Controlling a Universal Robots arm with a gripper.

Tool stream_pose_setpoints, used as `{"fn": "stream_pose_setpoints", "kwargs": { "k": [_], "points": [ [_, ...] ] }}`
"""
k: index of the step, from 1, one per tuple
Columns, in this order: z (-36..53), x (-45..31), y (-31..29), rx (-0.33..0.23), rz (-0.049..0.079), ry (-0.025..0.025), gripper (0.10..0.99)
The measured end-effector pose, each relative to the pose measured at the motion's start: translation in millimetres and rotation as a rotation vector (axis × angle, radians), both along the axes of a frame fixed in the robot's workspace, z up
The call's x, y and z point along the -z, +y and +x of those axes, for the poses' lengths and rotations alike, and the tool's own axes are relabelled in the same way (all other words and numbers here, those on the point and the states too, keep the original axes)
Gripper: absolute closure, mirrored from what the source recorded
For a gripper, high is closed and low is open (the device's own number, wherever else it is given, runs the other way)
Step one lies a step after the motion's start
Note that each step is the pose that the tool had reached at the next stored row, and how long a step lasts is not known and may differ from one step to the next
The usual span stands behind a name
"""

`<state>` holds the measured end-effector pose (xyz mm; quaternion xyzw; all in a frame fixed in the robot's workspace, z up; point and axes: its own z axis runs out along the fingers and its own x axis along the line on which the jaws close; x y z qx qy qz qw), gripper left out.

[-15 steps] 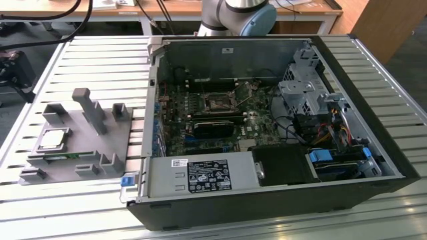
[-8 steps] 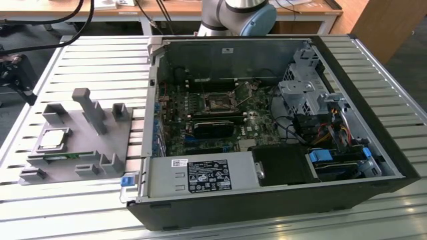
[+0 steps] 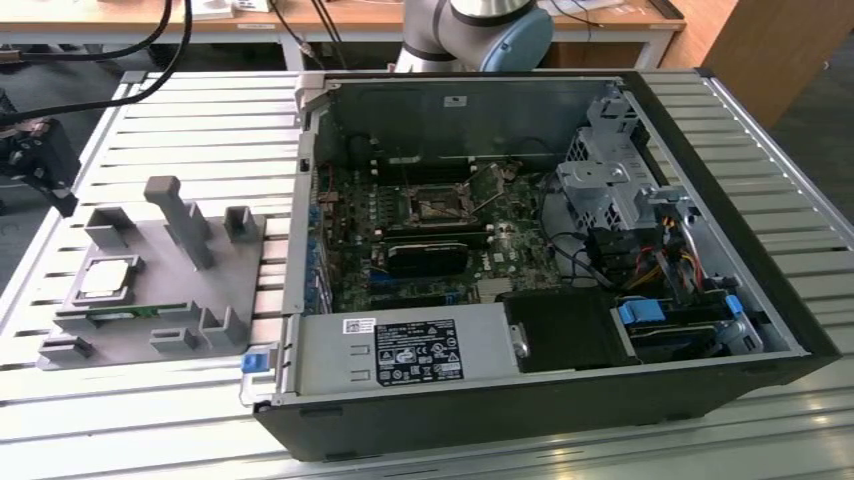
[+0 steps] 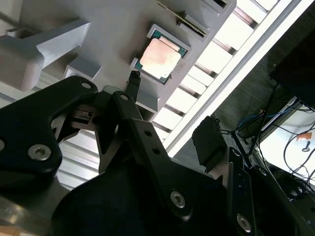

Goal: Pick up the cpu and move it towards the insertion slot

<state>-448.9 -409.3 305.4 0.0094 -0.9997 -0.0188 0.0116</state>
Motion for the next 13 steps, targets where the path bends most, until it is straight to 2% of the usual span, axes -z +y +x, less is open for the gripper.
{"fn": "stream_pose_setpoints", "kwargs": {
  "k": [7, 13],
  "points": [
    [0.0, 5.7, -0.1, 0.0, 0.0, 0.0077, 0.38],
    [0.0, 10.5, -0.5, 0.0, 0.0, 0.0078, 0.38]
  ]
}}
